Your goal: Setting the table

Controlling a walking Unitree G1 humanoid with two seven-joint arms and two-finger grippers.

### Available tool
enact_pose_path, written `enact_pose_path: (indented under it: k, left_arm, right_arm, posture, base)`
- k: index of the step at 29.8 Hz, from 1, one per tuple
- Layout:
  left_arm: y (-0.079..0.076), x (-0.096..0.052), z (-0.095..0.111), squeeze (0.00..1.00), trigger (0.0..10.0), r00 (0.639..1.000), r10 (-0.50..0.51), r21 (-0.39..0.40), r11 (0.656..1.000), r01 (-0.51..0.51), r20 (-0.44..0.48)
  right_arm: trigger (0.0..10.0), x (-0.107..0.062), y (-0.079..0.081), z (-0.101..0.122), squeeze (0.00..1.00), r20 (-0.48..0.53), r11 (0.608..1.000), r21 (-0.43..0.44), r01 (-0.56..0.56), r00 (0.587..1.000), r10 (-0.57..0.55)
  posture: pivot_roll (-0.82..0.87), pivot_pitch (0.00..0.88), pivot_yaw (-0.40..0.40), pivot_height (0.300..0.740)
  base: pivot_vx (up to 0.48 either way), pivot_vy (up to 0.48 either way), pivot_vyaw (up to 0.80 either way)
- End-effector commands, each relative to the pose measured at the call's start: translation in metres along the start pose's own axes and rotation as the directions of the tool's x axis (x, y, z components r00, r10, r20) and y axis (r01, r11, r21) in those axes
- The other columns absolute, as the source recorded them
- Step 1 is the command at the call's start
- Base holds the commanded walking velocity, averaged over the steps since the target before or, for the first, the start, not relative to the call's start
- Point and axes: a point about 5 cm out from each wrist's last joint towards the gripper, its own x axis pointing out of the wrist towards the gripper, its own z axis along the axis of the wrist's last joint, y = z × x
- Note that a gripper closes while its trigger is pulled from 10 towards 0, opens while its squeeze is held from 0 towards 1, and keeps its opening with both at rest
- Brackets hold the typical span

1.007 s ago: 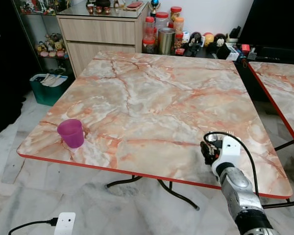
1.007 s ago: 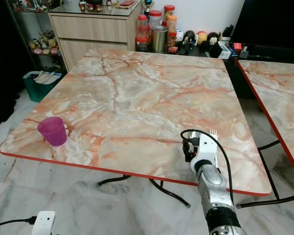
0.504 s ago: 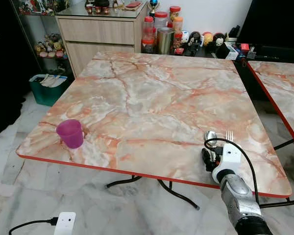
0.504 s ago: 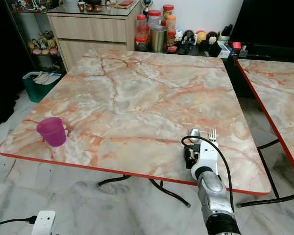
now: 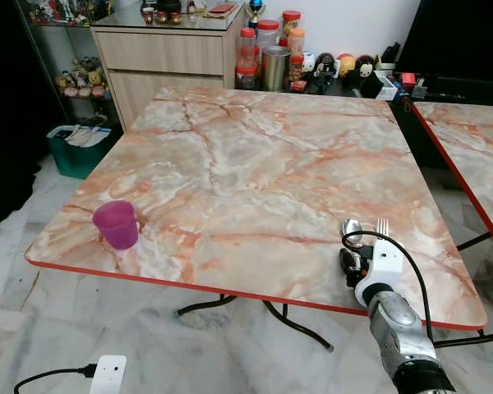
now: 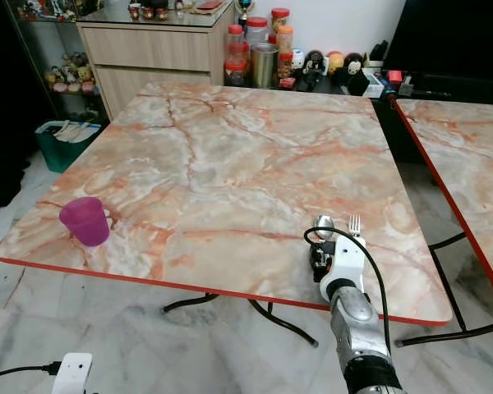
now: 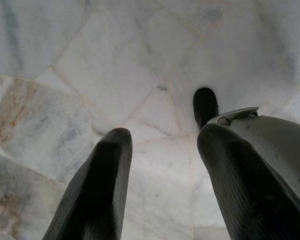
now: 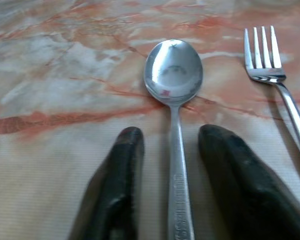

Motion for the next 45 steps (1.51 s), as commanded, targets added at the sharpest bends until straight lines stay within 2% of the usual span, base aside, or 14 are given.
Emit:
enact_pose_path:
  k: [1,28,32,36,37,38,39,45]
  left_arm:
    - [0.002,0.000,0.000,0.00,10.0,1.000,-0.002,0.022,1.000,0.002,-0.009]
    - [0.002,0.000,0.001,0.00,10.0,1.000,-0.005,0.023,1.000,0.005,-0.009]
    - [0.003,0.000,0.002,0.00,10.0,1.000,0.000,0.022,1.000,0.000,-0.004]
    - [0.003,0.000,0.002,0.00,10.0,1.000,0.002,0.024,1.000,-0.002,-0.001]
    - [0.003,0.000,0.003,0.00,10.0,1.000,0.002,0.024,1.000,-0.002,0.000]
    - [0.003,0.000,0.003,0.00,10.0,1.000,0.003,0.025,1.000,-0.003,0.000]
    - [0.003,0.000,0.003,0.00,10.0,1.000,0.003,0.026,1.000,-0.003,0.001]
    - [0.003,0.000,0.002,0.00,10.0,1.000,0.002,0.027,1.000,-0.002,0.002]
  right_arm:
    - [0.0,0.000,0.006,-0.011,0.00,-0.052,1.000,0.004,-0.019,0.998,0.019]
    - [0.0,0.001,0.007,-0.011,0.00,-0.047,1.000,0.006,-0.025,0.999,0.026]
    - [0.0,0.002,0.007,-0.004,0.00,-0.010,1.000,0.004,-0.023,1.000,0.023]
    - [0.0,0.004,0.006,0.013,0.00,0.075,1.000,-0.009,-0.024,0.997,0.024]
    - [2.4,0.004,0.005,0.017,0.00,0.091,1.000,-0.019,-0.020,0.996,0.022]
    - [2.4,0.004,0.005,0.018,0.00,0.094,1.000,-0.022,-0.020,0.995,0.022]
    - [10.0,0.005,0.004,0.022,0.00,0.110,1.000,-0.018,-0.015,0.994,0.017]
    - [10.0,0.004,0.002,0.041,0.00,0.197,0.999,-0.034,0.002,0.980,0.005]
  posture:
    - [0.09,0.015,-0.004,0.740]
    - [0.09,0.005,-0.003,0.740]
    - [0.09,0.000,-0.003,0.740]
    - [0.08,0.000,-0.003,0.740]
    - [0.08,0.000,-0.003,0.740]
    - [0.08,0.000,-0.003,0.740]
    - [0.08,0.000,-0.003,0.740]
    - [0.08,0.000,-0.004,0.740]
  base:
    - [0.000,0.000,0.00]
    - [0.000,0.000,0.00]
    - [0.000,0.000,0.00]
    - [0.000,0.000,0.00]
    - [0.000,0.000,0.00]
    - [0.000,0.000,0.00]
    - [0.000,0.000,0.00]
    - [0.000,0.000,0.00]
